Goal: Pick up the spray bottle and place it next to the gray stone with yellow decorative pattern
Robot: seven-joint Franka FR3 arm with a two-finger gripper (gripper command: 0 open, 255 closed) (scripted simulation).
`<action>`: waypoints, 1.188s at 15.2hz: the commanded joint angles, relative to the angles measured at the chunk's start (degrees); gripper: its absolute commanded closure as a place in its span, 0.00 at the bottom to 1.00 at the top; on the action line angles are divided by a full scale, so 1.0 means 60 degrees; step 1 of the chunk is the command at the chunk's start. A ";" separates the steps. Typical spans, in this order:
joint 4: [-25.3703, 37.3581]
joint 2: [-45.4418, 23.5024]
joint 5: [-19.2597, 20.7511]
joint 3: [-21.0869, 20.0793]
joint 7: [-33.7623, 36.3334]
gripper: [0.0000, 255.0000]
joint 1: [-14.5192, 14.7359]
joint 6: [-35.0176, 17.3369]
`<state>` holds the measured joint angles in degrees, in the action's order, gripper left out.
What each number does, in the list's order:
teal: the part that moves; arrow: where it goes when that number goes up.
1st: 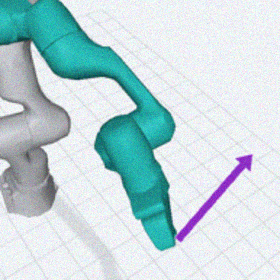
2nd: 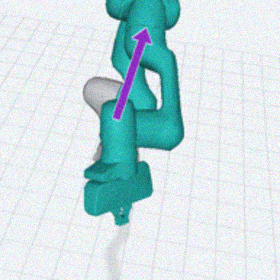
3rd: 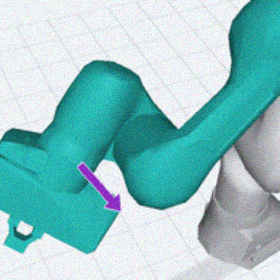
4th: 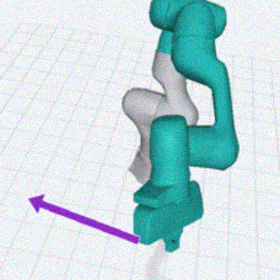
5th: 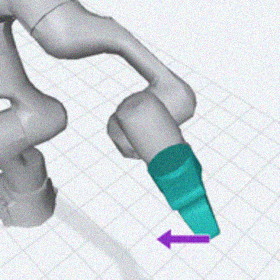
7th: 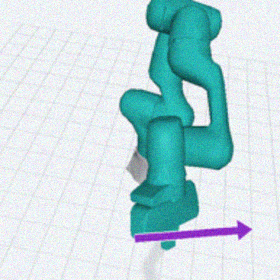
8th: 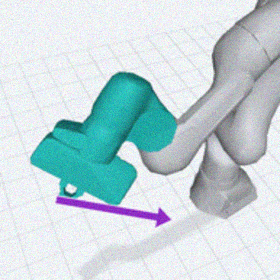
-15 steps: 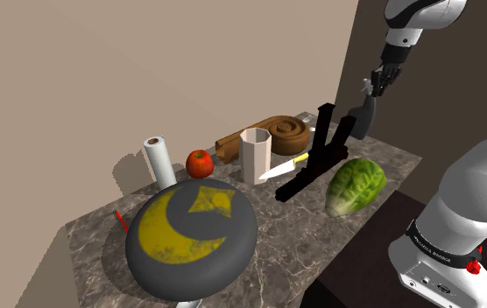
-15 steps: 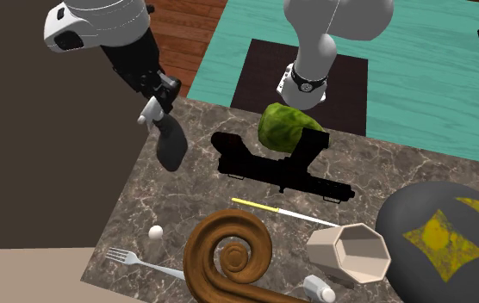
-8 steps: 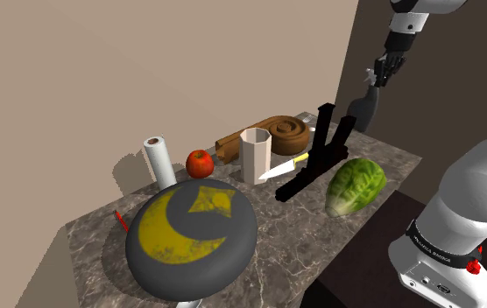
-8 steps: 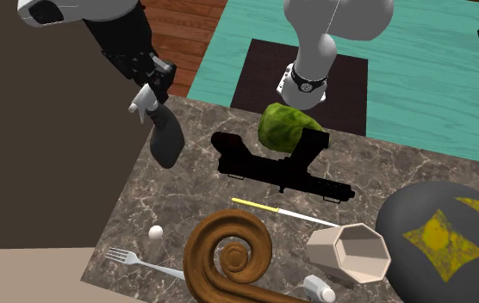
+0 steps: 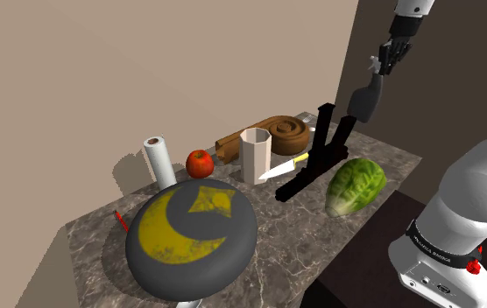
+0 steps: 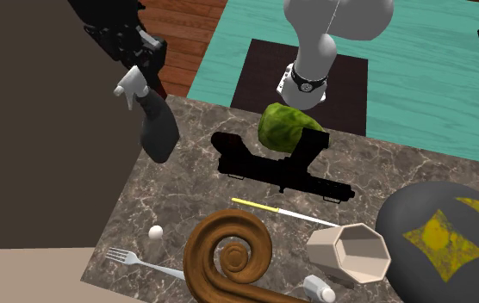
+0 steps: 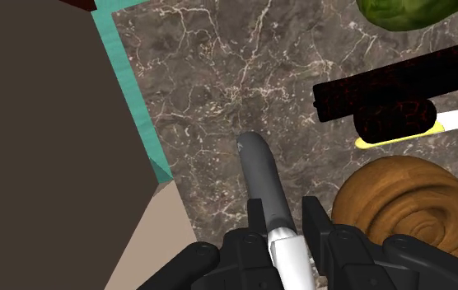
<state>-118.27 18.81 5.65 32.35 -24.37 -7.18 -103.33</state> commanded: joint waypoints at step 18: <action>0.2807 -0.0410 -0.0257 -0.0097 -0.0038 1.00 0.0155 0.2444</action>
<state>-102.71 16.78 4.31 31.66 -24.43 -6.31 -89.58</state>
